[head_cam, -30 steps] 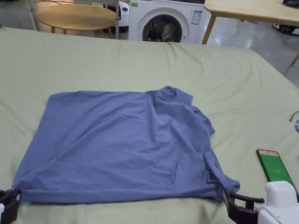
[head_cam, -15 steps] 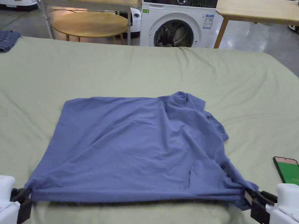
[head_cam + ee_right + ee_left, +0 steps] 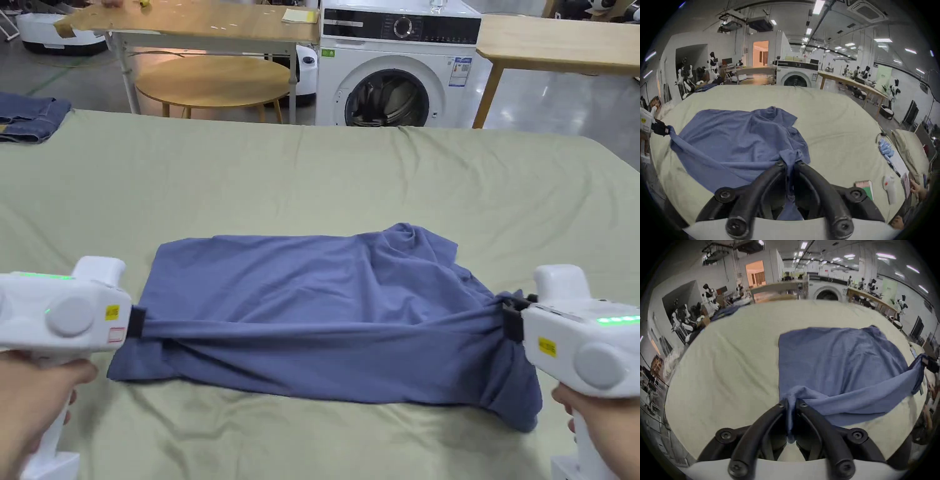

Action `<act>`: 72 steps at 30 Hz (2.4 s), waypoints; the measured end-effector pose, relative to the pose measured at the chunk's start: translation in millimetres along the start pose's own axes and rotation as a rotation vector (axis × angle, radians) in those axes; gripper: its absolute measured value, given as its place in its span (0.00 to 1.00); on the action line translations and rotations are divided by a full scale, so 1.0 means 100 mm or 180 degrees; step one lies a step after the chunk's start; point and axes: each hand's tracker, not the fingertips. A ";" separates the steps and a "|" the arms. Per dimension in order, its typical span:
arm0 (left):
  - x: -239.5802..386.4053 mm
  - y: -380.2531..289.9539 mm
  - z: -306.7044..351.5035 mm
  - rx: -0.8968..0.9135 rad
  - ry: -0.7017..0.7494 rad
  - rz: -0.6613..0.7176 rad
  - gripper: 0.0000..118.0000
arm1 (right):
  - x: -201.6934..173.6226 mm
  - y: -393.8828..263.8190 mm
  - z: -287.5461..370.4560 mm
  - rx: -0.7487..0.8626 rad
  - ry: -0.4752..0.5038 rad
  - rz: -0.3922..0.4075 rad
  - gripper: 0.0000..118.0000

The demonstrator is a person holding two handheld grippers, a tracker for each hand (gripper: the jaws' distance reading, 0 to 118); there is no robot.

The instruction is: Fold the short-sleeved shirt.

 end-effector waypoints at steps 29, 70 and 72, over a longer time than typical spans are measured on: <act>0.20 -1.68 0.72 0.0961 0.0216 0.0263 0.00 | -0.64 -1.05 1.24 0.0759 0.0120 -0.0486 0.00; 0.14 -0.65 0.23 0.0553 -0.0103 0.0299 0.01 | 0.16 -0.86 0.64 0.0011 0.0345 -0.0716 0.02; 0.16 -0.64 0.40 0.0631 -0.0103 0.0260 0.01 | 0.21 -0.78 0.85 0.0106 0.0352 -0.0693 0.02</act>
